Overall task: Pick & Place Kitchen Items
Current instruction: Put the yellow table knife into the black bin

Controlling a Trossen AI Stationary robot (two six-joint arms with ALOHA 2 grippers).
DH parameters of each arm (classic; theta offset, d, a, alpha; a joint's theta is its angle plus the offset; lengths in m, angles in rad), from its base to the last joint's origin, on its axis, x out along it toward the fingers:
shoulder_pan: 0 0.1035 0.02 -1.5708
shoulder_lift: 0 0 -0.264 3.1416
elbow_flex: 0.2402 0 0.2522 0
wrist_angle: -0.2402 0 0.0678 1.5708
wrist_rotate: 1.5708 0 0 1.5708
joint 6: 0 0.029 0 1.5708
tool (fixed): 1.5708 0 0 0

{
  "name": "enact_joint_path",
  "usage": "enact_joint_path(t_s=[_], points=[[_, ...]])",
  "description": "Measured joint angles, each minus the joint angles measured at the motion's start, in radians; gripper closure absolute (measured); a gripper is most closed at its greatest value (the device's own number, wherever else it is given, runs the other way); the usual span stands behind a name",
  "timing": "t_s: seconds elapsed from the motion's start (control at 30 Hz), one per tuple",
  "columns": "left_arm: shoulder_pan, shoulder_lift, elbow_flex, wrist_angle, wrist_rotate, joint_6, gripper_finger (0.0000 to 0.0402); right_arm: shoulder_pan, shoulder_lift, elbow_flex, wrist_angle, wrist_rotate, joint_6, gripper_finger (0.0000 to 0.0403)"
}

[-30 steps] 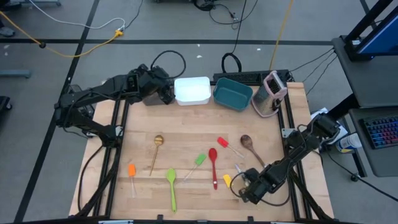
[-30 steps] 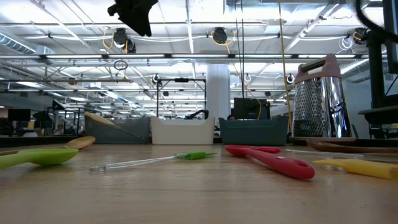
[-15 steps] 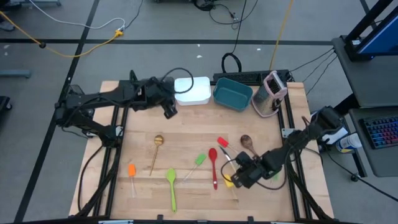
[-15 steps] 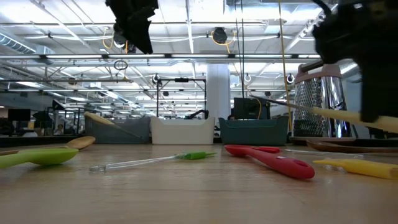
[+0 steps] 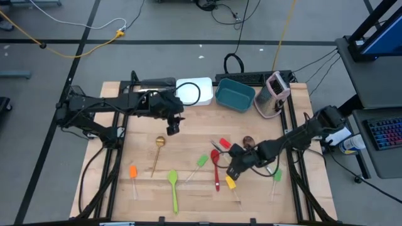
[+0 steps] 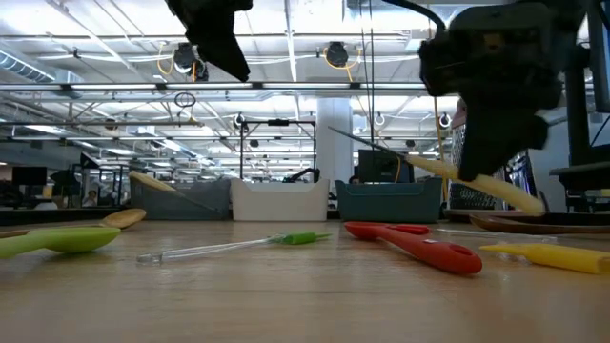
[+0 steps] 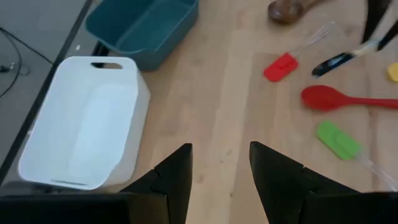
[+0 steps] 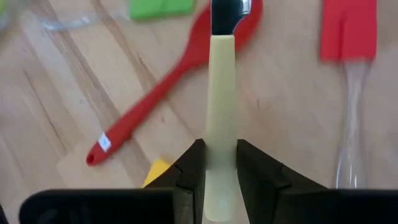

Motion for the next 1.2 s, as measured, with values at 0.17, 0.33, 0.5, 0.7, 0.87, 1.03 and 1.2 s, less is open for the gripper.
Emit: enact_joint_path(t_s=[0.17,0.33,0.5,0.7,0.87,1.03,1.2], points=[[-0.038,-0.001,-0.015,0.039,-0.002,-0.001,0.0236,-0.067,0.000,0.000,0.064,-0.002,-0.159,0.0339],[-0.073,-0.001,-0.104,0.148,0.015,-0.017,0.0236,-0.124,0.000,0.001,0.117,-0.003,-0.287,0.0335],[-0.101,-0.001,-0.196,0.262,0.049,-0.073,0.0236,-0.171,0.000,0.001,0.198,-0.001,-0.410,0.0338],[-0.144,-0.017,-0.254,0.342,0.050,-0.122,0.0236,-0.216,0.000,0.002,0.330,0.000,-0.570,0.0335],[-0.183,-0.098,-0.326,0.408,0.050,-0.130,0.0236,-0.241,-0.001,0.002,0.451,-0.001,-0.708,0.0338],[-0.206,-0.236,-0.462,0.626,0.050,-0.134,0.0236,-0.256,-0.021,0.002,0.587,0.001,-0.867,0.0334],[-0.214,-0.322,-0.603,0.799,0.049,-0.140,0.0236,-0.276,-0.023,0.002,0.796,-0.004,-1.013,0.0336]])
